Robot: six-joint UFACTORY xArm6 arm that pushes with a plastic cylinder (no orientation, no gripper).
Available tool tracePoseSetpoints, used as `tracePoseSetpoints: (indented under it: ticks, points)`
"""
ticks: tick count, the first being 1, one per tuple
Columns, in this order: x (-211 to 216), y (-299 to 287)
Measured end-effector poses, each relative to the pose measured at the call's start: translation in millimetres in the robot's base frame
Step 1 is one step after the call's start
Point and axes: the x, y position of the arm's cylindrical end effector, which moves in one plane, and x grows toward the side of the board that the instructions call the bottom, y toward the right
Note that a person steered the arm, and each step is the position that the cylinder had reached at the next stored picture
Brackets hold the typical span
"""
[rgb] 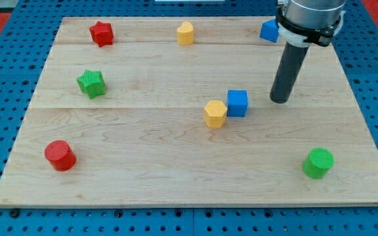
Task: Slide blue triangle towards center
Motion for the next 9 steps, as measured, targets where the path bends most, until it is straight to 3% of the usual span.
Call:
tracePoseSetpoints:
  ticks: [3,4,7,9]
  points:
    - [2.1,-66.6]
    - [-25.7,-43.2]
    - [-183.4,75.5]
    - [-206.8,77.5]
